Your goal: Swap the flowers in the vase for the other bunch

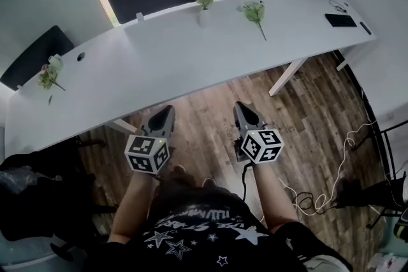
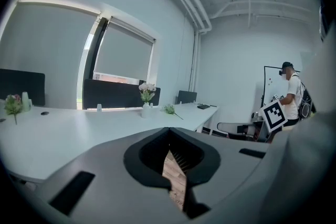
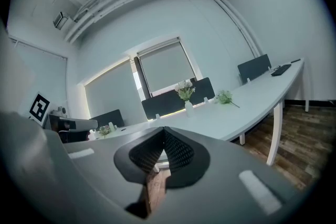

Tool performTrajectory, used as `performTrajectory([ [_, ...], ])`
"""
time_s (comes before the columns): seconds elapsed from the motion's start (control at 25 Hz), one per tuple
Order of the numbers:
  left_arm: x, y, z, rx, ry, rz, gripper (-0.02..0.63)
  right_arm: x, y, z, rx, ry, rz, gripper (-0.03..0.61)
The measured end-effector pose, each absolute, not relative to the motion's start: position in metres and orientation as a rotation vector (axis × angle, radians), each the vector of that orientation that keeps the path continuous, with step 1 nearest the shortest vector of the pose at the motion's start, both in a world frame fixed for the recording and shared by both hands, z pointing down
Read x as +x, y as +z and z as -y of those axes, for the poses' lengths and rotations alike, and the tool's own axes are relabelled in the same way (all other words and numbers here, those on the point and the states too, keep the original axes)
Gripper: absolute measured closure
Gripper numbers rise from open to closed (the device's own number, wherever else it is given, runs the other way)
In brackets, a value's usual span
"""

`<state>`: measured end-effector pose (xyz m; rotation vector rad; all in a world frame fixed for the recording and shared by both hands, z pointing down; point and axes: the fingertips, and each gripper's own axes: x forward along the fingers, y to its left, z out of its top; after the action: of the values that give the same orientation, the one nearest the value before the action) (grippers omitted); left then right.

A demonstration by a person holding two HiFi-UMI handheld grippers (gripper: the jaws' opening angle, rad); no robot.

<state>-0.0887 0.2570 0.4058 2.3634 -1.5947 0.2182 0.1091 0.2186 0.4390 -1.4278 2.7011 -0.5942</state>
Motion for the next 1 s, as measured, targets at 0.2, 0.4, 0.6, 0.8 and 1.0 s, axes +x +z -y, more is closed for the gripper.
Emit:
performTrajectory([
  [0.2, -0.090, 0.417, -0.229, 2.362, 0.231, 1.579, 0.606, 0.103, 0.451, -0.198, -1.440, -0.612, -2.729, 0.577],
  [0.4, -0.086, 0.424, -0.185, 2.378, 0.216, 1.515, 0.606, 0.115, 0.451, -0.168, -1.526, -0.603, -2.707, 0.577],
  [0.6, -0.088, 0.424, -0.133, 2.398, 0.195, 1.483, 0.606, 0.121, 0.454, -0.129, -1.596, -0.610, -2.681, 0.577],
  [0.8, -0.102, 0.427, -0.095, 2.390, 0.183, 1.470, 0.606, 0.109, 0.452, -0.092, -1.614, -0.608, -2.679, 0.577],
  [1.0, -0.121, 0.421, -0.059, 2.396, 0.155, 1.464, 0.606, 0.087, 0.439, -0.057, -1.624, -0.564, -2.699, 0.577],
])
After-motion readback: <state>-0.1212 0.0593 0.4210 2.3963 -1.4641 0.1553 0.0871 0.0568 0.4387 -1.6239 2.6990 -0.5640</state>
